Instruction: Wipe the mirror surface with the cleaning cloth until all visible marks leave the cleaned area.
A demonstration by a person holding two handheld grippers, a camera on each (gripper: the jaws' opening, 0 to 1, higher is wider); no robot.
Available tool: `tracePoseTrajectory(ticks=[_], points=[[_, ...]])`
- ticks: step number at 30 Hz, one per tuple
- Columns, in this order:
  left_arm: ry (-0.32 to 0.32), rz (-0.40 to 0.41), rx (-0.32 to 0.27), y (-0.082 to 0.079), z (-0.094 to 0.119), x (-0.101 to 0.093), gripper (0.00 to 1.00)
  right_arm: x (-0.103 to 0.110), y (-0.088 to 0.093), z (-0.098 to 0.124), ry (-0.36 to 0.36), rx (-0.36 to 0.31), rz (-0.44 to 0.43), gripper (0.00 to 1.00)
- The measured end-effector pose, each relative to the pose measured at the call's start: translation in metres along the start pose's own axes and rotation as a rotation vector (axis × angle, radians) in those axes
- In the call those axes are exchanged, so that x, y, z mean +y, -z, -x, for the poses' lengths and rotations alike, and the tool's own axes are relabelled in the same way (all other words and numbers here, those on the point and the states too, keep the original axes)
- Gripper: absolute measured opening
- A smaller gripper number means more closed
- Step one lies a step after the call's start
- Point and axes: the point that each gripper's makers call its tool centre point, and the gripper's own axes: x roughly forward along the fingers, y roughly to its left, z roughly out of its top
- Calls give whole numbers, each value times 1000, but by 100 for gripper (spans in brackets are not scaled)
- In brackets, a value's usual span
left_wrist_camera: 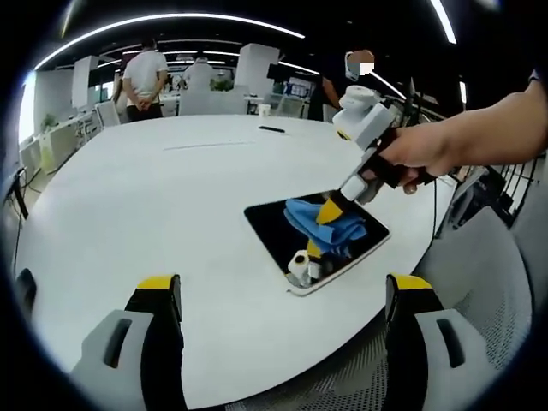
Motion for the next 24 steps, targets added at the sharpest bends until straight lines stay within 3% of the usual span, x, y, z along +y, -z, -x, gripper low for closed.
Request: tracePoseTrajectory(ticks=[24], points=[[-12, -8, 24, 6, -1, 4, 98, -23, 11, 7, -17, -3, -22, 0]])
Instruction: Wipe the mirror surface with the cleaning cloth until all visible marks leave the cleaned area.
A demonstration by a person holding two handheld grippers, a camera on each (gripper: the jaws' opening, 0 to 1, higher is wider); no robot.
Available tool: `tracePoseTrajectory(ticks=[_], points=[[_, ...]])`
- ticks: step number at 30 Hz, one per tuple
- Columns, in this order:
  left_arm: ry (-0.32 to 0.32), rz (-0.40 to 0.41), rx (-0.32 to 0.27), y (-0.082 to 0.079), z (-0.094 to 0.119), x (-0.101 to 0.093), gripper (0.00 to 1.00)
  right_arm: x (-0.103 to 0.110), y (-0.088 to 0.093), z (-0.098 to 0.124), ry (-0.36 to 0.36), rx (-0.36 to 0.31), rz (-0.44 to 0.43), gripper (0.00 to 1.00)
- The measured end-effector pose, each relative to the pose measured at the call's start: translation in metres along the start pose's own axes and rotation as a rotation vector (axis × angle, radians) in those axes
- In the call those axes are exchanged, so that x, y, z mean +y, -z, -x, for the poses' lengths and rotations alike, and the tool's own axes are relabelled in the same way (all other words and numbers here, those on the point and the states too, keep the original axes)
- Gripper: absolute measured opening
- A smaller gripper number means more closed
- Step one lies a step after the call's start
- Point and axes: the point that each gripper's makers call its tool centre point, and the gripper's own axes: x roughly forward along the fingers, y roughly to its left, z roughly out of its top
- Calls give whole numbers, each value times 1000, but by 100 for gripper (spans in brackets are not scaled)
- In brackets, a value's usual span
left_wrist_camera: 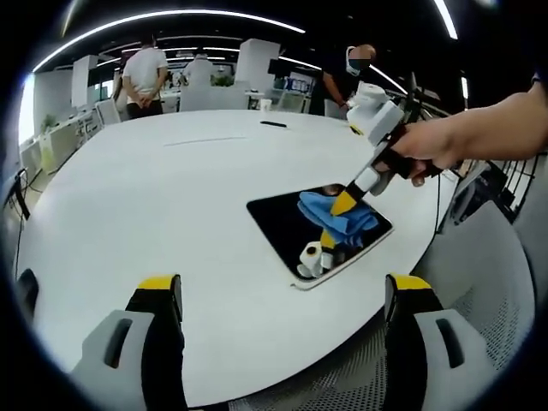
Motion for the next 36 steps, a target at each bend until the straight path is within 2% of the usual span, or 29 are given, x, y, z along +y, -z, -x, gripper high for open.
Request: tracePoseTrajectory(ticks=[13, 36], points=[[-1, 1, 2, 1, -1, 2, 97, -15, 10, 12, -7, -28, -32, 0], [-4, 11, -4, -2, 2, 0, 95, -56, 27, 31, 7, -31, -130, 0]])
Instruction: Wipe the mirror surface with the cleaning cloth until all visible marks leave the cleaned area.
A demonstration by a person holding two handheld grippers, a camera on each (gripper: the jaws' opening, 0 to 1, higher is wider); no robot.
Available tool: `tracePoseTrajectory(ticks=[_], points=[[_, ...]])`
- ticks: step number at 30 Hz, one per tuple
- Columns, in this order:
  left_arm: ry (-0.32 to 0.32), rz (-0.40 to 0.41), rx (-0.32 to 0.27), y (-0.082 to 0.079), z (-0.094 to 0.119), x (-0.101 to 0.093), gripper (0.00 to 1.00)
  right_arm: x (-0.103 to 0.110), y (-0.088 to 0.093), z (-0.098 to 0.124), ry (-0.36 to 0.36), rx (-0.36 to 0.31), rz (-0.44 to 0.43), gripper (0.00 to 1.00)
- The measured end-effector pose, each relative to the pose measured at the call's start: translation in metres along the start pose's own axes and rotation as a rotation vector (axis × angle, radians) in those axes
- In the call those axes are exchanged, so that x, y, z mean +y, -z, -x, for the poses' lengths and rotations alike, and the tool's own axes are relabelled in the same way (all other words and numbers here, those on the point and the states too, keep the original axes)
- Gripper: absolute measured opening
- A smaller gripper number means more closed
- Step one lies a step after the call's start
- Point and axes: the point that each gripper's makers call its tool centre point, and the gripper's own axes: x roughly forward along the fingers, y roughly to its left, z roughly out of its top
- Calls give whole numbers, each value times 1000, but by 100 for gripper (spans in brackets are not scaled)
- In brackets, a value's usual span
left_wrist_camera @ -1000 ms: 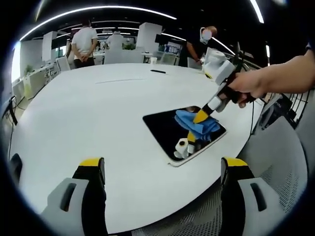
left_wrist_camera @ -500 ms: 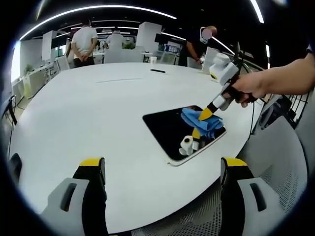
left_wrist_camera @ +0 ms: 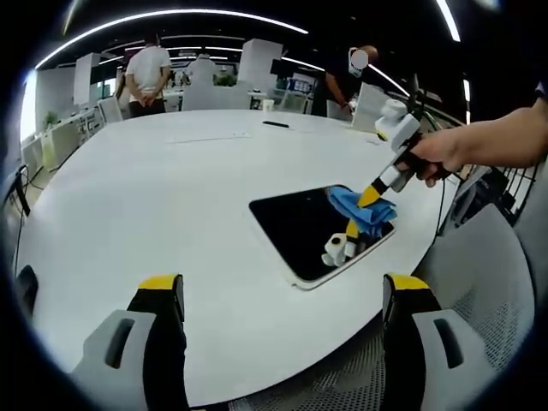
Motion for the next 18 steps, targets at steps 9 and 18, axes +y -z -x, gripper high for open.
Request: tracePoseTrajectory(ticks=[9, 18], points=[[-2, -4, 10, 3, -2, 1, 95, -9, 2, 5, 3, -13, -44, 0], [-11, 6, -9, 0, -1, 5, 95, -12, 1, 4, 19, -7, -50, 0]])
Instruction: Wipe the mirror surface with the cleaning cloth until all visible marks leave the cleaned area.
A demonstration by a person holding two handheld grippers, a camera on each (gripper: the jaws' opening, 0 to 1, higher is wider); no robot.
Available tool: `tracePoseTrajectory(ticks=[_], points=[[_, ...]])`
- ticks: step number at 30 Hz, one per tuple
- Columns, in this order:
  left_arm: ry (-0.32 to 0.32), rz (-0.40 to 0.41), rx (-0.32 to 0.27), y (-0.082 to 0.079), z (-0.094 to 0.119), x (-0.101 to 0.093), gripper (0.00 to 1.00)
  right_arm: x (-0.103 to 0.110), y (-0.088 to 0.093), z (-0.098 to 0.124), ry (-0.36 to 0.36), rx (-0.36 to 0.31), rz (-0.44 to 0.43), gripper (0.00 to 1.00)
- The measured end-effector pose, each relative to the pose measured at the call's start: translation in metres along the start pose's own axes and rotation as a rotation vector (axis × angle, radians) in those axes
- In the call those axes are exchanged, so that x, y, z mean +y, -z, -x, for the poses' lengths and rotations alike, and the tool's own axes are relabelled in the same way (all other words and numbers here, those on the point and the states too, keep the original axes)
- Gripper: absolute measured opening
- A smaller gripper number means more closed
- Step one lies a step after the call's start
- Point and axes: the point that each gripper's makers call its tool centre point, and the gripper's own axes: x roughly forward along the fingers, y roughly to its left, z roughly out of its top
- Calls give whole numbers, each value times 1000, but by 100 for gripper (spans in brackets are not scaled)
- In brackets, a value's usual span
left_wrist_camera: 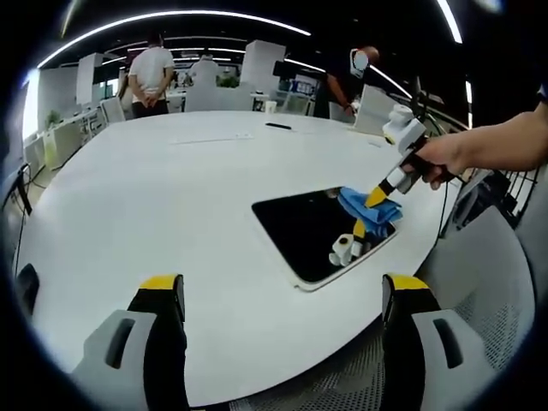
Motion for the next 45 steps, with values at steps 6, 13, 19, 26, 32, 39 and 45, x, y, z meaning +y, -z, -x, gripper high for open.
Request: tracePoseTrajectory(ticks=[6, 13, 19, 26, 32, 39, 45], points=[[-1, -1, -5, 0, 0, 1, 94, 1, 2, 2, 7, 10, -5, 0], [-1, -4, 0, 1, -1, 2, 94, -1, 1, -1, 20, 8, 0, 0], [-3, -1, 2, 2, -2, 3, 94, -1, 1, 0, 17, -1, 0, 0], [-12, 1, 1, 2, -1, 4, 94, 0, 2, 1, 22, -7, 1, 0], [-17, 2, -3, 0, 0, 4, 94, 1, 6, 3, 38, -7, 8, 0], [-14, 0, -3, 0, 0, 3, 94, 4, 16, 7, 45, -8, 1, 0], [-5, -4, 2, 1, -1, 2, 94, 3, 23, 9, 40, -29, -33, 0]])
